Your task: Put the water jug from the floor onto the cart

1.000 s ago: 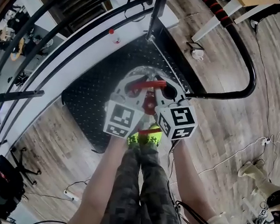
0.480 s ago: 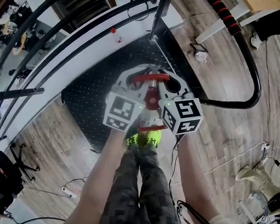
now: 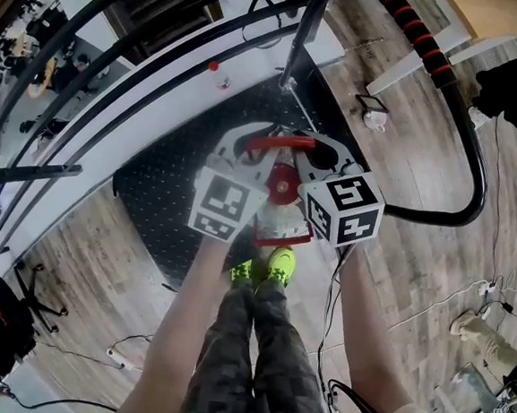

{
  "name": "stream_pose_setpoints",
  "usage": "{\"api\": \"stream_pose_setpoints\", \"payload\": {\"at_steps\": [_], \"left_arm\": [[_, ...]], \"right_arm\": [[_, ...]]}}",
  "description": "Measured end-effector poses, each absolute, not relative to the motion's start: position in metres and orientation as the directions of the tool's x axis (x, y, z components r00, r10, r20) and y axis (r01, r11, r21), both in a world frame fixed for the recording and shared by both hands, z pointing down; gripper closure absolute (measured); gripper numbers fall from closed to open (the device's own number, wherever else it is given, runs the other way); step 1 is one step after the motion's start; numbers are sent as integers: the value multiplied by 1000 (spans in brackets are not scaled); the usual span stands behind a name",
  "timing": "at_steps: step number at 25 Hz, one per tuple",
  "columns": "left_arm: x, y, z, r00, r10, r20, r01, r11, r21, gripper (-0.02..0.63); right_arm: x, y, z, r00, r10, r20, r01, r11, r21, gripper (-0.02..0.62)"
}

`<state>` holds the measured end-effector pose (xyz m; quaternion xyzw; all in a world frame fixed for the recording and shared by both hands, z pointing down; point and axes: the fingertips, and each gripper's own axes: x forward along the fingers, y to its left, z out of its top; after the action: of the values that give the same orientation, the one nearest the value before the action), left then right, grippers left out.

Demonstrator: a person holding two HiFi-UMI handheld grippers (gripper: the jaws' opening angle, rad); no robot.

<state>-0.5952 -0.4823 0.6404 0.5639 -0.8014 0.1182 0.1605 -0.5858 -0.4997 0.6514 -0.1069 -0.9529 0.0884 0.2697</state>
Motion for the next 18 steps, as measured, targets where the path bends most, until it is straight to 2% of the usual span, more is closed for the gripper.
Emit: {"api": "stream_pose_setpoints", "payload": {"at_steps": [6, 14, 18], "left_arm": [[-594, -481, 639, -301, -880, 368, -947, 321, -5, 592], [-596, -477, 641, -289, -893, 346, -952, 306, -6, 588], [-600, -471, 643, -280, -890, 358, -952, 305, 12, 542]], "right_arm": [[-586, -494, 651, -804, 336, 492, 276, 942, -193, 575], [-590, -485, 655, -798, 371, 476, 336, 928, -161, 574], [-592, -484, 655, -800, 368, 474, 339, 929, -149, 569]]}}
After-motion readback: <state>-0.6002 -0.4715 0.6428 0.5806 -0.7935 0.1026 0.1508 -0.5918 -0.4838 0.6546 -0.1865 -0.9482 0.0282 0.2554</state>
